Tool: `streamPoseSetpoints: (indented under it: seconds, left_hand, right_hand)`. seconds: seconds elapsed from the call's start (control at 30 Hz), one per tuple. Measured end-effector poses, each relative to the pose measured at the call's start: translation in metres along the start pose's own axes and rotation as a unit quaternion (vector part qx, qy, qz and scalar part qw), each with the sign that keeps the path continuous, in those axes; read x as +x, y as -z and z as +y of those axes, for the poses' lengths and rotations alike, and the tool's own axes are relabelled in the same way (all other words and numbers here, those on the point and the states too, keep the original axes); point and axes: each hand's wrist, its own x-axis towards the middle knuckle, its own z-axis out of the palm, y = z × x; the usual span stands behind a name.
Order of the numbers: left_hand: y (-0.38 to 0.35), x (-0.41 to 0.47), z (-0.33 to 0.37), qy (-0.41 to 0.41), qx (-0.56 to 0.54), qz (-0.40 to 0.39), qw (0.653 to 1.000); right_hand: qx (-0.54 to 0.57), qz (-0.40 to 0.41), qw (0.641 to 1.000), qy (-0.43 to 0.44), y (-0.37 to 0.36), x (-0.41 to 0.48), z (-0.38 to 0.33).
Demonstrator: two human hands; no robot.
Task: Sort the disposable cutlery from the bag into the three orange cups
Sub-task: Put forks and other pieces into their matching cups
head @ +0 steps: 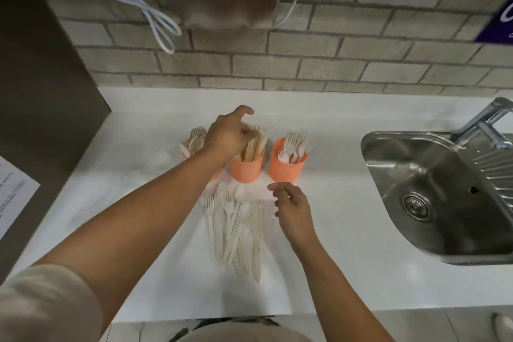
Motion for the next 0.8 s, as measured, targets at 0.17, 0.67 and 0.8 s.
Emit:
streamPoseSetpoints:
  seconds: [0.17,0.67,0.8]
  left_hand:
    - [0.006,0.010,0.002,-0.076,0.075,0.009,0.994]
    - [-0.009,0.023,-0.014,-0.162,0.225,-0.071,0.958]
    - [-0.010,0.027,-0.011,-0.155,0.265,-0.043,0.951]
  right_hand:
    - [0.004,0.006,1.000,0.023,0.001,0.006,0.009]
    - [-0.015,0.001,0.999,0.045,0.007,0.002,0.024]
    - [-0.030,-0.003,0.998,0.047,0.007,0.000,0.027]
